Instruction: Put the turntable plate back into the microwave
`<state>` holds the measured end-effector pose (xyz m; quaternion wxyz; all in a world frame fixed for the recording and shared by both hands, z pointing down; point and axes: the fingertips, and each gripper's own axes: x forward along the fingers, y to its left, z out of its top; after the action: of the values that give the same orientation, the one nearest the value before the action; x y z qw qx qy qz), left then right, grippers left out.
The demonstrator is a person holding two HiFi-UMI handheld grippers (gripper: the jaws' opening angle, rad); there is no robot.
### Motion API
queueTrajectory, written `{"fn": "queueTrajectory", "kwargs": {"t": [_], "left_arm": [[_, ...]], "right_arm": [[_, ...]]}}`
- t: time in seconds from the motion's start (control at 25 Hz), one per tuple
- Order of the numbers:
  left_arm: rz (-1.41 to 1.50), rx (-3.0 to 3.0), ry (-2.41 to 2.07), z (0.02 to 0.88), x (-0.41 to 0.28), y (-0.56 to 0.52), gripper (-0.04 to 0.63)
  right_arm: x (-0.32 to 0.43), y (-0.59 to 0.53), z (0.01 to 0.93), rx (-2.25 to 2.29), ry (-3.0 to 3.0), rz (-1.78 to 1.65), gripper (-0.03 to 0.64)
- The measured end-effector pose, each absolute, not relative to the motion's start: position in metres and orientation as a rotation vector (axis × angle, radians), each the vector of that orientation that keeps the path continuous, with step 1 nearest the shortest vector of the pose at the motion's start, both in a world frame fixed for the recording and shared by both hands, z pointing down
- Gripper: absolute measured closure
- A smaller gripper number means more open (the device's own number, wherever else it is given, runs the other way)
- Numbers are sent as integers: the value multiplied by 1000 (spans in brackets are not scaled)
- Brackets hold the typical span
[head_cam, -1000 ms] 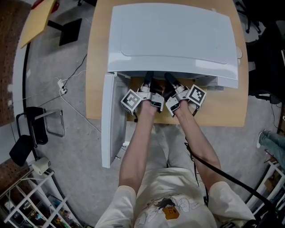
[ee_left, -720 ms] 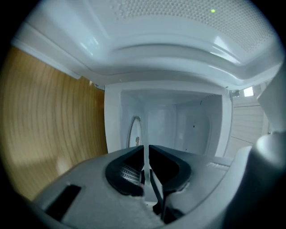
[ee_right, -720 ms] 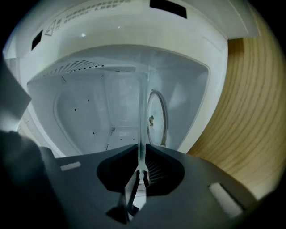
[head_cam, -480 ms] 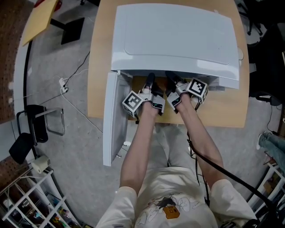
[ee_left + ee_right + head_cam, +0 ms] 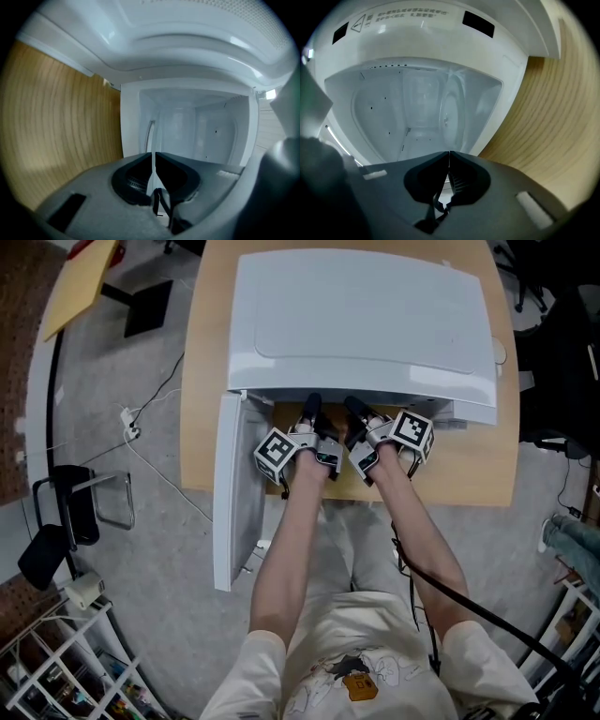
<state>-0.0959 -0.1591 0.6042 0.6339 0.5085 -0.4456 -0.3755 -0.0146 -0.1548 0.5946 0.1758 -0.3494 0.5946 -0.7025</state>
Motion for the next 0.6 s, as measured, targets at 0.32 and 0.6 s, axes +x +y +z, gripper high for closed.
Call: {"fn": "queueTrajectory", "kwargs": {"t": [0.32, 0.6], "left_arm": [[-747, 1310, -1064, 591, -90, -149, 595], [-810, 1377, -996, 574, -81, -150, 595]], "right_arm": [[-18, -161, 601, -1023, 1736, -1966, 613], [-12, -157, 596, -1026, 1762, -1948, 612]]}}
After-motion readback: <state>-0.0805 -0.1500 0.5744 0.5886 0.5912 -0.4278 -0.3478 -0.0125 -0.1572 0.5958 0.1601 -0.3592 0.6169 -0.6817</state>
